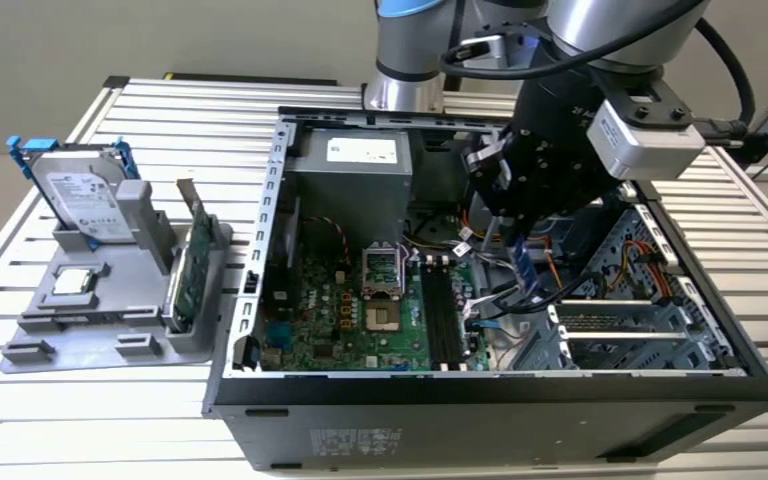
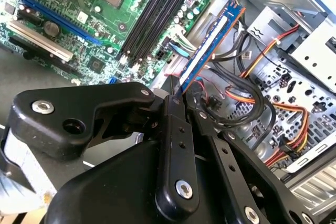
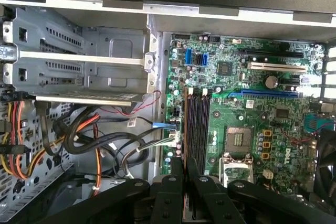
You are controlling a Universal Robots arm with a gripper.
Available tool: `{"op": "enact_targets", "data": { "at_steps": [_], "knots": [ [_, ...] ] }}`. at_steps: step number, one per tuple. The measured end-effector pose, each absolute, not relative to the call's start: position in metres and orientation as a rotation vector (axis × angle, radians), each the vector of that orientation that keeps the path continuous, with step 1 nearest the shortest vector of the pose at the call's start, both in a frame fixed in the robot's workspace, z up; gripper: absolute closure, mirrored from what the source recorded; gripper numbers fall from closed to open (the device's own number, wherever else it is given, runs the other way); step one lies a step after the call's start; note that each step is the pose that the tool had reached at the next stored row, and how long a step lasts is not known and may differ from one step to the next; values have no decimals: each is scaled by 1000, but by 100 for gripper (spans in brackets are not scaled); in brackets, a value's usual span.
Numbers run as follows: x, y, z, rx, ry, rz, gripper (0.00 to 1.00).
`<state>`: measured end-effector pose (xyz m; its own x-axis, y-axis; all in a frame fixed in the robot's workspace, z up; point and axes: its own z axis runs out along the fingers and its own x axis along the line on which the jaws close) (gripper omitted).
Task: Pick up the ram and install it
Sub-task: 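Insert the ram into the slot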
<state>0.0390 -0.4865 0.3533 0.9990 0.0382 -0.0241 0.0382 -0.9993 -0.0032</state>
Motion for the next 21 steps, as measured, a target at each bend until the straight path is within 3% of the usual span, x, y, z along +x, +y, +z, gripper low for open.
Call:
{"op": "enact_targets", "data": {
  "at_steps": [21],
  "knots": [
    [41,-479,346,-3138,-54,38,100]
  ]
}}
